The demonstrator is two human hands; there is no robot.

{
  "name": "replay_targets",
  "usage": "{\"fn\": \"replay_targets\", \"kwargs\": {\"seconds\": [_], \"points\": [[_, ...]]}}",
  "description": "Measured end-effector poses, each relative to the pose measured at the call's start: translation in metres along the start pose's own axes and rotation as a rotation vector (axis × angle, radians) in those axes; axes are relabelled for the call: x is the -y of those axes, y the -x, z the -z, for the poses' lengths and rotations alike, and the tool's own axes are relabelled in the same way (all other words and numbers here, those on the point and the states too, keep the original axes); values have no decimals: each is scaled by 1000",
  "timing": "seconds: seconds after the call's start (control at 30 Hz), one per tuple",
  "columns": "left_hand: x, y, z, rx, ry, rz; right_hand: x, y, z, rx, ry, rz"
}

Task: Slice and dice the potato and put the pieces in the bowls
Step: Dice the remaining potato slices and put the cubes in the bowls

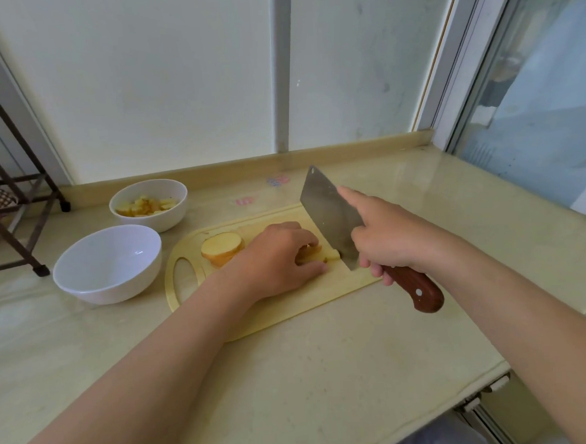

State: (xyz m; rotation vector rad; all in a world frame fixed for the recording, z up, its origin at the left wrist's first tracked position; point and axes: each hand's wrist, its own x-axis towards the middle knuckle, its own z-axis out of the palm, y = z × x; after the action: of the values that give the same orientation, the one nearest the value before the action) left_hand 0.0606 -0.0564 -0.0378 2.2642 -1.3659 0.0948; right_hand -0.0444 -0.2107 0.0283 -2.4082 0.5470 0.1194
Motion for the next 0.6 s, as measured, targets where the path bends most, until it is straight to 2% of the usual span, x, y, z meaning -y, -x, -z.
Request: {"fn": "replay_targets", "kwargs": {"seconds": [0.33,0.6], "points": [[5,3,-4,-70,44,-95,-3,-5,-2,26,-63,84],[3,5,-4,-94,33,-87,-9,-8,8,-50,-188,80]]}}
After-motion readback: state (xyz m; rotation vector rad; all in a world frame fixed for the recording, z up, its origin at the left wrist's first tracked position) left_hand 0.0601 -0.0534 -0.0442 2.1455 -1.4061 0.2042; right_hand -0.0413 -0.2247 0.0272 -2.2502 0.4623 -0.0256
